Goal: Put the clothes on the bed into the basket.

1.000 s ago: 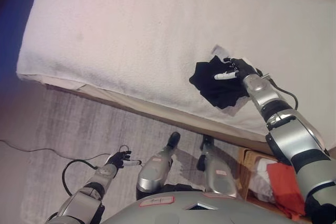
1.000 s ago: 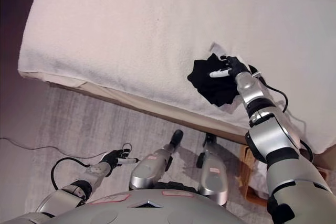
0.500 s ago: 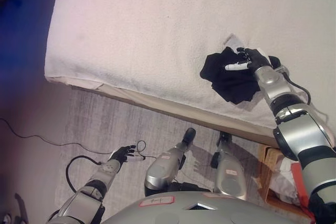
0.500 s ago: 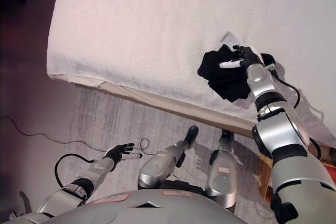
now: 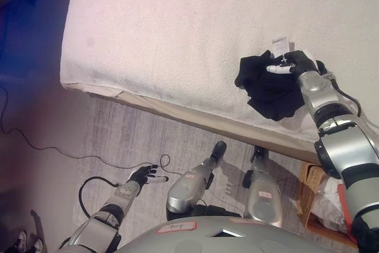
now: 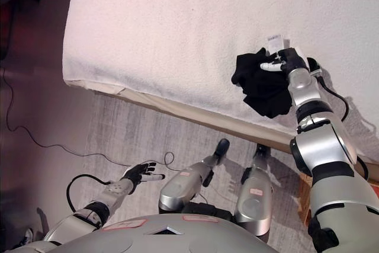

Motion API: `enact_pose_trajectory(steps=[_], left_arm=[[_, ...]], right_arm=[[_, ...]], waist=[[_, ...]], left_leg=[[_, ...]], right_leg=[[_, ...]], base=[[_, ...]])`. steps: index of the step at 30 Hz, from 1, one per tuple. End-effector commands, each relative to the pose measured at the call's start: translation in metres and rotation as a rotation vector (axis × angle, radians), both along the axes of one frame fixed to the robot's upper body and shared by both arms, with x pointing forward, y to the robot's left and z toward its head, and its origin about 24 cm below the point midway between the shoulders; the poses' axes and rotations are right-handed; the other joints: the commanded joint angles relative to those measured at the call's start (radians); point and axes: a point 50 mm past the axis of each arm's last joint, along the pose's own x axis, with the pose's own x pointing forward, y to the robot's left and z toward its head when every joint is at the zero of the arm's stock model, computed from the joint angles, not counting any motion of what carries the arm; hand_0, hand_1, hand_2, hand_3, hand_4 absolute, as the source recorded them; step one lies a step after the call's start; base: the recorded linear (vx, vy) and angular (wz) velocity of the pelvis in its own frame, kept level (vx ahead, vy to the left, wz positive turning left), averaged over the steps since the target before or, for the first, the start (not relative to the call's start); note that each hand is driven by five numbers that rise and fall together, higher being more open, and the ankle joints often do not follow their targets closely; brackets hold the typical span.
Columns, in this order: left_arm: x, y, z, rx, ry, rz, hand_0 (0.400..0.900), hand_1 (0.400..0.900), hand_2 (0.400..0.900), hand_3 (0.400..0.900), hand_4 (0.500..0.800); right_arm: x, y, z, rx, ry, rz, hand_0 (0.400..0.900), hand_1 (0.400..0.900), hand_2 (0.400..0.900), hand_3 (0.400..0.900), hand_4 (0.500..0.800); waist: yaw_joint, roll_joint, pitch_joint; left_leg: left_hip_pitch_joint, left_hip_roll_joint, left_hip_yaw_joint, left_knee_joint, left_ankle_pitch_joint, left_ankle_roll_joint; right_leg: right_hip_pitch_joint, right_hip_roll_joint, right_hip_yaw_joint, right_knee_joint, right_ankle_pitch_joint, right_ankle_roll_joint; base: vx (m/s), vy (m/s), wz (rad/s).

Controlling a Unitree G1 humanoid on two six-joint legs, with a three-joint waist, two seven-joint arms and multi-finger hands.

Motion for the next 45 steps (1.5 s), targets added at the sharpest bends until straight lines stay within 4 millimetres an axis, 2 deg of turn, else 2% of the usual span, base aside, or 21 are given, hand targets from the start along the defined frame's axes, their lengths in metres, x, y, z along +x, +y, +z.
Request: enact_pose_trajectory(steps=[1, 13, 14, 15, 17, 19, 21, 23, 24, 25, 27, 28, 29, 31, 34, 35, 39, 40, 42, 43, 45], left_arm=[[-0.016, 0.030, 0.000, 0.116, 0.066, 0.008, 0.900, 0.900, 0.900, 0.900, 0.800], [-0.011, 0.034, 0.000, 0.149, 0.080, 0.030, 0.900, 0.900, 0.900, 0.900, 0.800], [-0.013, 0.037, 0.000, 0.161, 0.092, 0.037, 0.900, 0.900, 0.900, 0.900, 0.800], [-0.013, 0.037, 0.000, 0.161, 0.092, 0.037, 0.900, 0.900, 0.900, 0.900, 0.800], [-0.017, 0.043, 0.000, 0.176, 0.112, 0.053, 0.900, 0.900, 0.900, 0.900, 0.800], [-0.019, 0.046, 0.000, 0.180, 0.118, 0.065, 0.900, 0.900, 0.900, 0.900, 0.800], [-0.026, 0.053, 0.000, 0.193, 0.144, 0.084, 0.900, 0.900, 0.900, 0.900, 0.800], [-0.028, 0.056, 0.001, 0.199, 0.150, 0.093, 0.900, 0.900, 0.900, 0.900, 0.800], [-0.033, 0.062, 0.001, 0.207, 0.165, 0.105, 0.900, 0.900, 0.900, 0.900, 0.800], [-0.033, 0.062, 0.001, 0.207, 0.165, 0.105, 0.900, 0.900, 0.900, 0.900, 0.800], [-0.040, 0.070, 0.003, 0.215, 0.185, 0.135, 0.900, 0.900, 0.900, 0.900, 0.800], [-0.040, 0.070, 0.003, 0.215, 0.184, 0.135, 0.900, 0.900, 0.900, 0.900, 0.800], [-0.046, 0.075, 0.003, 0.217, 0.196, 0.152, 0.900, 0.900, 0.900, 0.900, 0.800], [-0.051, 0.079, 0.003, 0.222, 0.207, 0.168, 0.900, 0.900, 0.900, 0.900, 0.800], [-0.060, 0.082, 0.003, 0.227, 0.230, 0.192, 0.900, 0.900, 0.900, 0.900, 0.800], [-0.064, 0.084, 0.003, 0.232, 0.239, 0.196, 0.900, 0.900, 0.900, 0.900, 0.800], [-0.070, 0.086, 0.002, 0.233, 0.255, 0.202, 0.900, 0.900, 0.900, 0.900, 0.800], [-0.077, 0.087, 0.002, 0.236, 0.276, 0.199, 0.900, 0.900, 0.900, 0.900, 0.800], [-0.081, 0.088, 0.002, 0.240, 0.290, 0.193, 0.900, 0.900, 0.900, 0.900, 0.800], [-0.081, 0.088, 0.002, 0.240, 0.290, 0.193, 0.900, 0.900, 0.900, 0.900, 0.800], [-0.087, 0.091, 0.002, 0.246, 0.308, 0.193, 0.900, 0.900, 0.900, 0.900, 0.800]], right_arm=[[-0.003, 0.015, -0.018, -0.002, 0.070, 0.041, 0.400, 0.400, 0.400, 0.400, 0.500], [-0.001, 0.023, -0.019, -0.020, 0.077, 0.081, 0.400, 0.400, 0.400, 0.400, 0.500], [0.001, 0.022, -0.015, -0.028, 0.069, 0.089, 0.400, 0.400, 0.400, 0.400, 0.500], [0.001, 0.022, -0.015, -0.028, 0.069, 0.089, 0.400, 0.400, 0.400, 0.400, 0.500], [0.004, 0.017, -0.005, -0.056, 0.053, 0.099, 0.400, 0.400, 0.400, 0.400, 0.500], [0.005, 0.015, -0.001, -0.059, 0.046, 0.097, 0.400, 0.400, 0.400, 0.400, 0.500], [0.006, 0.009, 0.008, -0.091, 0.038, 0.106, 0.400, 0.400, 0.400, 0.400, 0.500], [0.007, 0.006, 0.011, -0.104, 0.037, 0.107, 0.400, 0.400, 0.400, 0.400, 0.500], [0.010, 0.002, 0.024, -0.141, 0.023, 0.125, 0.400, 0.400, 0.400, 0.400, 0.500], [0.010, 0.002, 0.024, -0.141, 0.023, 0.125, 0.400, 0.400, 0.400, 0.400, 0.500], [0.016, 0.002, 0.043, -0.200, 0.004, 0.162, 0.400, 0.400, 0.400, 0.400, 0.500], [0.016, 0.002, 0.043, -0.200, 0.004, 0.162, 0.400, 0.400, 0.400, 0.400, 0.500], [0.021, 0.001, 0.061, -0.240, -0.023, 0.176, 0.400, 0.400, 0.400, 0.400, 0.500], [0.028, 0.005, 0.083, -0.282, -0.060, 0.198, 0.400, 0.400, 0.400, 0.400, 0.500], [0.033, 0.008, 0.103, -0.312, -0.094, 0.207, 0.400, 0.400, 0.400, 0.400, 0.500], [0.033, 0.005, 0.111, -0.332, -0.103, 0.192, 0.400, 0.400, 0.400, 0.400, 0.500], [0.030, -0.008, 0.115, -0.369, -0.084, 0.154, 0.400, 0.400, 0.400, 0.400, 0.500], [0.024, -0.024, 0.114, -0.384, -0.066, 0.108, 0.400, 0.400, 0.400, 0.400, 0.500], [0.017, -0.039, 0.114, -0.405, -0.046, 0.069, 0.400, 0.400, 0.400, 0.400, 0.500], [0.017, -0.039, 0.114, -0.405, -0.046, 0.069, 0.400, 0.400, 0.400, 0.400, 0.500], [0.006, -0.061, 0.119, -0.447, -0.019, 0.012, 0.400, 0.400, 0.400, 0.400, 0.500]], waist=[[0.014, -0.024, -0.036], [-0.025, -0.091, -0.061], [-0.036, -0.118, -0.072], [-0.035, -0.119, -0.072], [-0.052, -0.168, -0.095], [-0.056, -0.186, -0.102], [-0.074, -0.240, -0.133], [-0.076, -0.255, -0.141], [-0.089, -0.286, -0.163], [-0.087, -0.286, -0.162], [-0.101, -0.320, -0.196], [-0.099, -0.320, -0.195], [-0.105, -0.337, -0.216], [-0.109, -0.349, -0.234], [-0.115, -0.364, -0.257], [-0.119, -0.367, -0.263], [-0.129, -0.372, -0.275], [-0.140, -0.372, -0.280], [-0.150, -0.371, -0.283], [-0.149, -0.371, -0.282], [-0.169, -0.367, -0.282]], left_leg=[[-0.031, -0.051, 0.095, -0.043, 0.037, 0.030], [-0.013, -0.042, 0.120, -0.037, 0.018, 0.036], [-0.004, -0.040, 0.130, -0.032, 0.006, 0.040], [-0.004, -0.040, 0.131, -0.032, 0.006, 0.040], [0.015, -0.032, 0.154, -0.029, -0.011, 0.046], [0.023, -0.030, 0.164, -0.028, -0.017, 0.049], [0.052, -0.015, 0.196, -0.035, -0.033, 0.055], [0.063, -0.008, 0.211, -0.039, -0.037, 0.056], [0.087, 0.003, 0.244, -0.043, -0.050, 0.062], [0.088, 0.004, 0.246, -0.043, -0.051, 0.062], [0.126, 0.015, 0.296, -0.044, -0.071, 0.067], [0.128, 0.015, 0.297, -0.045, -0.072, 0.067], [0.147, 0.020, 0.328, -0.041, -0.084, 0.072], [0.166, 0.027, 0.354, -0.042, -0.092, 0.074], [0.191, 0.033, 0.384, -0.043, -0.102, 0.076], [0.198, 0.034, 0.395, -0.043, -0.105, 0.077], [0.216, 0.037, 0.424, -0.041, -0.115, 0.081], [0.230, 0.036, 0.441, -0.041, -0.120, 0.085], [0.239, 0.036, 0.460, -0.042, -0.124, 0.089], [0.240, 0.036, 0.461, -0.042, -0.124, 0.089], [0.251, 0.035, 0.498, -0.040, -0.133, 0.095]], right_leg=[[0.031, -0.057, 0.073, 0.143, -0.185, 0.043], [0.049, -0.049, 0.093, 0.135, -0.182, 0.039], [0.056, -0.046, 0.102, 0.135, -0.181, 0.038], [0.056, -0.046, 0.102, 0.134, -0.181, 0.038], [0.071, -0.036, 0.120, 0.125, -0.175, 0.040], [0.075, -0.033, 0.131, 0.120, -0.171, 0.041], [0.093, -0.019, 0.161, 0.102, -0.160, 0.046], [0.097, -0.014, 0.173, 0.097, -0.156, 0.049], [0.104, -0.004, 0.201, 0.092, -0.148, 0.054], [0.105, -0.004, 0.203, 0.092, -0.148, 0.054], [0.118, 0.010, 0.251, 0.082, -0.136, 0.062], [0.119, 0.011, 0.253, 0.082, -0.136, 0.062], [0.125, 0.018, 0.282, 0.078, -0.127, 0.068], [0.133, 0.026, 0.307, 0.073, -0.121, 0.073], [0.142, 0.031, 0.327, 0.069, -0.114, 0.080], [0.144, 0.033, 0.335, 0.069, -0.110, 0.081], [0.151, 0.037, 0.355, 0.071, -0.106, 0.086], [0.151, 0.041, 0.370, 0.075, -0.102, 0.092], [0.151, 0.044, 0.387, 0.078, -0.097, 0.099], [0.152, 0.045, 0.388, 0.078, -0.097, 0.099], [0.142, 0.051, 0.418, 0.086, -0.088, 0.111]], base=[[0.01, 0.012, -0.05], [0.01, 0.023, -0.07], [0.03, 0.014, -0.15], [0.06, 0.025, -0.33], [0.04, 0.020, -0.36], [0.03, 0.011, -0.39], [0.05, 0.020, -0.70], [0.02, 0.022, -0.56], [0.03, 0.026, -0.52], [0.05, 0.061, -1.03], [0.04, 0.052, -0.77], [0.04, 0.040, -0.67], [0.03, 0.032, -0.62], [0.02, 0.032, -0.61], [0.00, 0.022, -0.38], [-0.01, 0.026, -0.38], [-0.01, 0.027, -0.31], [-0.03, 0.053, -0.50], [-0.03, 0.046, -0.42], [-0.04, 0.052, -0.50], [-0.05, 0.063, -0.66]])
